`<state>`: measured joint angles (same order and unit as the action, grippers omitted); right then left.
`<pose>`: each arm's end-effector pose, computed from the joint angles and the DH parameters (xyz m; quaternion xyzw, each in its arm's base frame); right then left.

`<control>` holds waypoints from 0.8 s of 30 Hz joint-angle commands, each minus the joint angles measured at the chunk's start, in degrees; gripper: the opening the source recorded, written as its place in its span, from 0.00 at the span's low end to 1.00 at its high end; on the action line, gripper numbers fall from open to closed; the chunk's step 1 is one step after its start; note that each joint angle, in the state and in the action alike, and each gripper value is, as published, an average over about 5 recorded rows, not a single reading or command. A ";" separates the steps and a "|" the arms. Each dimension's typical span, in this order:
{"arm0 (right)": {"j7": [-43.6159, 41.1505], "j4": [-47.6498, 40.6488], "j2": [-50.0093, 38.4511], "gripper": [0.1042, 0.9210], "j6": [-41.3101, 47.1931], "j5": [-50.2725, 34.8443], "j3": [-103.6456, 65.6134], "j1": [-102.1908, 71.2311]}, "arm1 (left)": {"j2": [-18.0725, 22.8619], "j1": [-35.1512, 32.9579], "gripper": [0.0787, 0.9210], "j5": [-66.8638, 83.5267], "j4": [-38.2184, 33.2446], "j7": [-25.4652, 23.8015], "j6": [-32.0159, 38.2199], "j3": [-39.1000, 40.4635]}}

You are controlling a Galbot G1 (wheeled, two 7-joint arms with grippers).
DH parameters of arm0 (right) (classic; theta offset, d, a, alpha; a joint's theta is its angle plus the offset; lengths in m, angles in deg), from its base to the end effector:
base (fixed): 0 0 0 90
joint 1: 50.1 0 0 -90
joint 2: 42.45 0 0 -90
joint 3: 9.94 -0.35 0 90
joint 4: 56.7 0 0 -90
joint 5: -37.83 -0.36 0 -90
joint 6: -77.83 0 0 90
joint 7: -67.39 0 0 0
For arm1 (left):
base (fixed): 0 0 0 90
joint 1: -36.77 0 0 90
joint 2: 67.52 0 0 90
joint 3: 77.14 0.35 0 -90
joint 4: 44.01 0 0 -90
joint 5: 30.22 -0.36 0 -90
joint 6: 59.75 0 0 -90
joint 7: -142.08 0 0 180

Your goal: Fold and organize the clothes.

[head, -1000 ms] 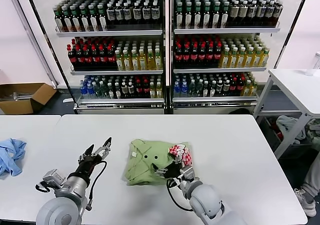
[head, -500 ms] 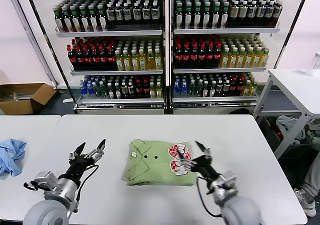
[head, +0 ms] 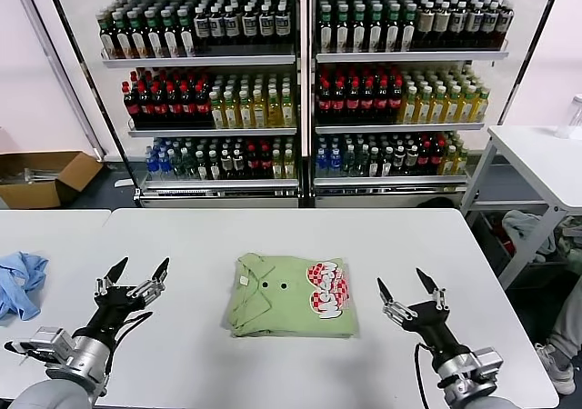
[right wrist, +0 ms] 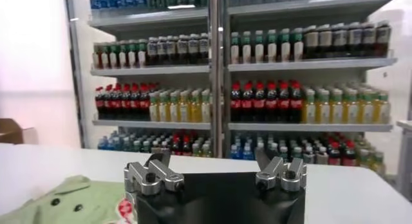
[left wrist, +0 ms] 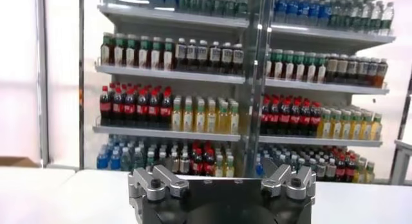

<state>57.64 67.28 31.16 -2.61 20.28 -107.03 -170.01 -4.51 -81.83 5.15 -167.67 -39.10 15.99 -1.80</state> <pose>0.1908 -0.0773 -0.2624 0.1144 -0.9925 -0.0005 0.0437 0.2068 0.1359 -0.2263 -0.0501 -0.9963 0.0384 0.0590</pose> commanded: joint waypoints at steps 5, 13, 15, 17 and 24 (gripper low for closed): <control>-2.18 0.57 4.12 0.88 -2.83 2.37 -5.92 -5.76 | 1.91 -1.41 0.88 -7.81 0.92 -5.85 1.59 -3.51; -2.19 0.33 4.57 0.88 -2.50 2.45 -5.94 -5.01 | 2.29 -1.77 0.88 -8.56 1.64 -6.41 2.87 -4.06; -2.17 0.20 4.67 0.88 -2.54 2.48 -5.96 -4.94 | 2.38 -1.79 0.88 -8.57 1.60 -6.40 2.90 -4.02; -2.16 0.07 4.64 0.88 -2.60 2.48 -6.13 -4.85 | 2.43 -1.74 0.88 -8.56 1.56 -6.38 2.89 -3.86; -2.06 -0.25 4.48 0.88 -2.94 2.44 -6.78 -4.47 | 2.25 -1.49 0.88 -8.52 1.52 -6.34 2.73 -3.53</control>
<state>55.72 67.21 35.08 -5.08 22.50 -112.83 -174.09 -2.38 -83.24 -2.47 -166.36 -44.85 18.45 -5.15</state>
